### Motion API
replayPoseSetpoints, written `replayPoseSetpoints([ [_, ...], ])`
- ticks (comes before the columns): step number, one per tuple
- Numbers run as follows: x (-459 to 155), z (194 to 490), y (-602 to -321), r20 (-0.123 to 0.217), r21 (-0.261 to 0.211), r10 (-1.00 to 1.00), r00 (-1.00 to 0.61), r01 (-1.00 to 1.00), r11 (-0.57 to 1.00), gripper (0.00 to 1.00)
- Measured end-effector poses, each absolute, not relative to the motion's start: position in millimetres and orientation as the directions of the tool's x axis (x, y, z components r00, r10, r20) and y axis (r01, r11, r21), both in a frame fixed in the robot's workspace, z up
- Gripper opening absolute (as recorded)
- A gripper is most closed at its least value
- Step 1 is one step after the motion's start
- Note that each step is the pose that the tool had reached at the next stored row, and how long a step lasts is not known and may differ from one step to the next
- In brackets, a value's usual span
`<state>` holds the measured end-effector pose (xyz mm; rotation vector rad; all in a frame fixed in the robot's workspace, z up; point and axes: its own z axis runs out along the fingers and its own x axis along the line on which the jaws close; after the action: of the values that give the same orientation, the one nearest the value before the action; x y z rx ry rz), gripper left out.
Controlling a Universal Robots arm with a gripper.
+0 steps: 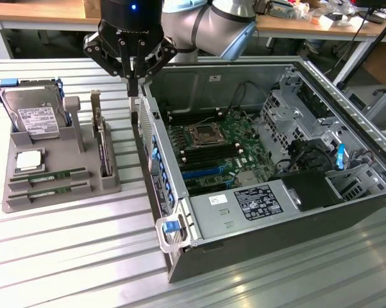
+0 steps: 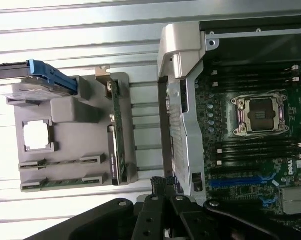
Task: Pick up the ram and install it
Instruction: 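Reach for the ram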
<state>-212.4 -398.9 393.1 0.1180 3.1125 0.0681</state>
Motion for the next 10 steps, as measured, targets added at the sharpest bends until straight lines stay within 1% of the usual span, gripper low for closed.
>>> replayPoseSetpoints([
  [10,-230.5,393.1,-398.9,-0.024,0.045,0.076,-0.997,0.075,0.996,0.11],
])
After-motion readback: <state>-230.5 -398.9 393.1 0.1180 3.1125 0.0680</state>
